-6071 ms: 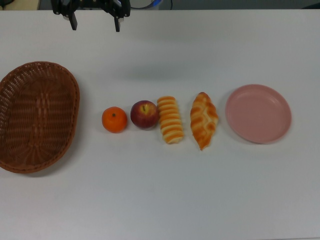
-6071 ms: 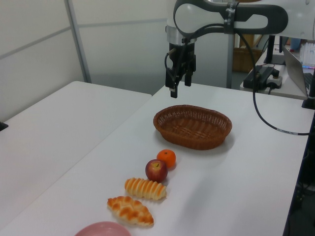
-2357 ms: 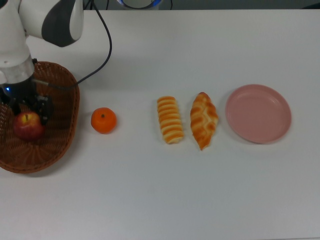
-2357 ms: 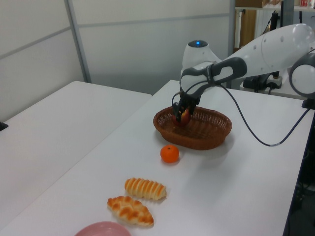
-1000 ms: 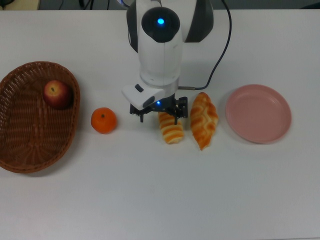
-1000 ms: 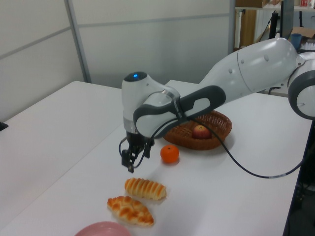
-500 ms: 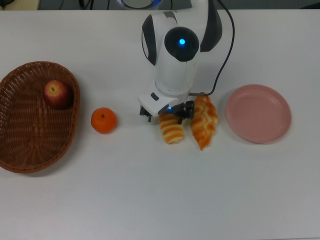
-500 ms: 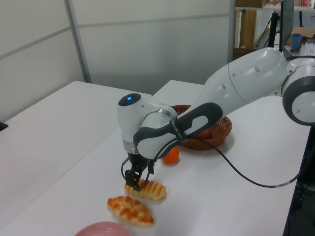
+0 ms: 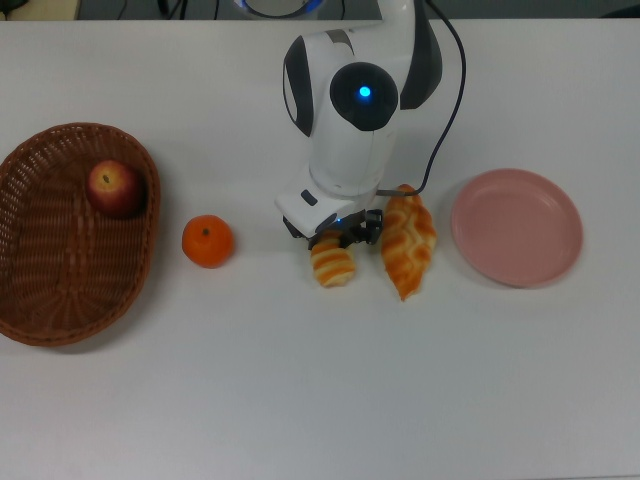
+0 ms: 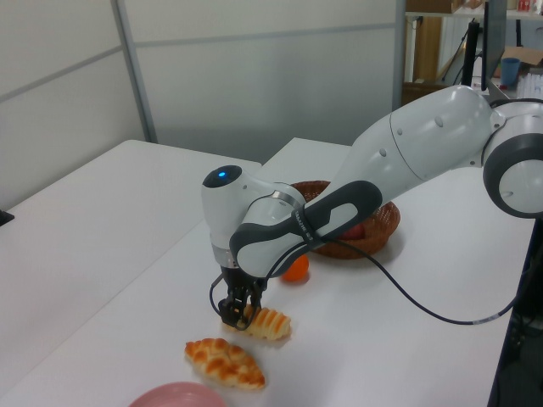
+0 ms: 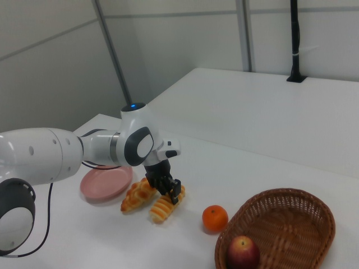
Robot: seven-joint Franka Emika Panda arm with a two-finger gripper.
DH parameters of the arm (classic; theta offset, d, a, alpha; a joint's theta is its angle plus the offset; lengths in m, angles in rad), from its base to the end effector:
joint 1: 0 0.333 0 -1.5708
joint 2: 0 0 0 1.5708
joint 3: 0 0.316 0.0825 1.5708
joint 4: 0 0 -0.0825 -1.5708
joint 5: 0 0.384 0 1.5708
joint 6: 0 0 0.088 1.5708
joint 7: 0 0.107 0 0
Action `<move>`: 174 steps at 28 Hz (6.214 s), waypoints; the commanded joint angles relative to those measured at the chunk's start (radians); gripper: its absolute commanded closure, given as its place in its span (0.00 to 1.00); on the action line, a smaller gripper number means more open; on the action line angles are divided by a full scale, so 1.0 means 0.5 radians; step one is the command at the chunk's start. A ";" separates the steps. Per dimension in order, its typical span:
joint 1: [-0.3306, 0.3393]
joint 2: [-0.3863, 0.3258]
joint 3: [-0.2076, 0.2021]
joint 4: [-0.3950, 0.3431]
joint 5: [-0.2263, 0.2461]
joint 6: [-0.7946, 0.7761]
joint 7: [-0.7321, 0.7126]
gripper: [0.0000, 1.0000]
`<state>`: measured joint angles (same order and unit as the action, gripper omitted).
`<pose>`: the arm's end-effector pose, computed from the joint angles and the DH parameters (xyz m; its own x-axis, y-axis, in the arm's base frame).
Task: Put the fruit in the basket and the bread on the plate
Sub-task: 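Move the gripper to the striped bread roll and grasp it, then carry the striped roll onto the pink plate and open the gripper, then move the gripper to the orange and close on it, then lift the orange into the wicker basket beside the apple and release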
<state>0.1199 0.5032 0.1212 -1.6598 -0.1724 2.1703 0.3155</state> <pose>0.6625 0.1464 0.3200 0.9994 0.0082 0.0350 0.0055 -0.9969 0.0779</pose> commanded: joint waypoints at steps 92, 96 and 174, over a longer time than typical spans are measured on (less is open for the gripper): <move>-0.372 -0.098 -0.031 0.101 -0.195 -0.457 0.164 0.00; -0.415 -0.068 -0.031 0.104 -0.253 -0.444 0.161 0.00; -0.593 -0.371 0.028 0.209 -0.101 -0.459 -0.217 0.00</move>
<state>-0.2641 0.4083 0.1418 -1.5338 -0.2829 1.9972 0.2151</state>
